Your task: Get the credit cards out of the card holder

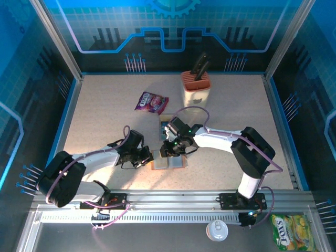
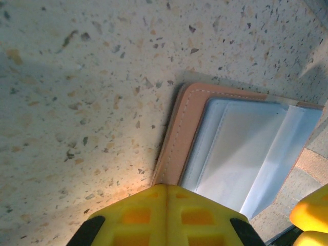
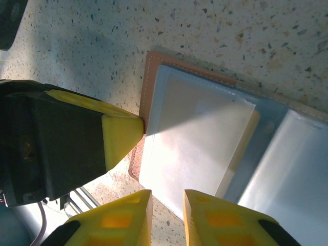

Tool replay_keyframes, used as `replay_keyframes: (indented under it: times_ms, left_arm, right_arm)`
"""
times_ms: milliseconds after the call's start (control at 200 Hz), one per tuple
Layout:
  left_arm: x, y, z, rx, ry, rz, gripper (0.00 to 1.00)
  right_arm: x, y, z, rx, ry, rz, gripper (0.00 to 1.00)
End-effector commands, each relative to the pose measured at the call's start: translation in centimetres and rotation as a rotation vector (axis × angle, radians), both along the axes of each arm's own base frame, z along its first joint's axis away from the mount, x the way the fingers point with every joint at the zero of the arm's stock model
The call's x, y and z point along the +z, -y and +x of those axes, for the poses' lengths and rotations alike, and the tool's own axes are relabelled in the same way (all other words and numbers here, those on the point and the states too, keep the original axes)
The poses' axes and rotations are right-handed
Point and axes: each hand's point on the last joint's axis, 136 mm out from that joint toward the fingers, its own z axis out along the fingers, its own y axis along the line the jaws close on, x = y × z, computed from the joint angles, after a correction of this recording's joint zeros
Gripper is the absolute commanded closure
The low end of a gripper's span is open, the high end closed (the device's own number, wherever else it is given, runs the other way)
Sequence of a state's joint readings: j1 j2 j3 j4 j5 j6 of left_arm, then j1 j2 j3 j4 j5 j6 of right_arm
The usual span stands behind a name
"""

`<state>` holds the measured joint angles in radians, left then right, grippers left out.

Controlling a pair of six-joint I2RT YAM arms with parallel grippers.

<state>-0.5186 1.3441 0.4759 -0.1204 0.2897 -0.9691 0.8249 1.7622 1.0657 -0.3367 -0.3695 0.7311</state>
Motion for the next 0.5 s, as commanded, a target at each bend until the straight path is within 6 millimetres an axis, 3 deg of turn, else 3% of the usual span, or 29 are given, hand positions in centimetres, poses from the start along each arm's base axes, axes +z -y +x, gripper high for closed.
replay_keyframes:
  times_ms: [0, 495]
  left_arm:
    - [-0.5, -0.1, -0.3, 0.001, -0.018, -0.004, 1.00]
    - [-0.7, -0.3, -0.3, 0.004, -0.024, 0.004, 1.00]
  right_arm:
    - [-0.8, -0.3, -0.9, 0.009, -0.039, -0.004, 0.75]
    - [-1.9, -0.9, -1.1, 0.013, -0.084, 0.005, 0.70]
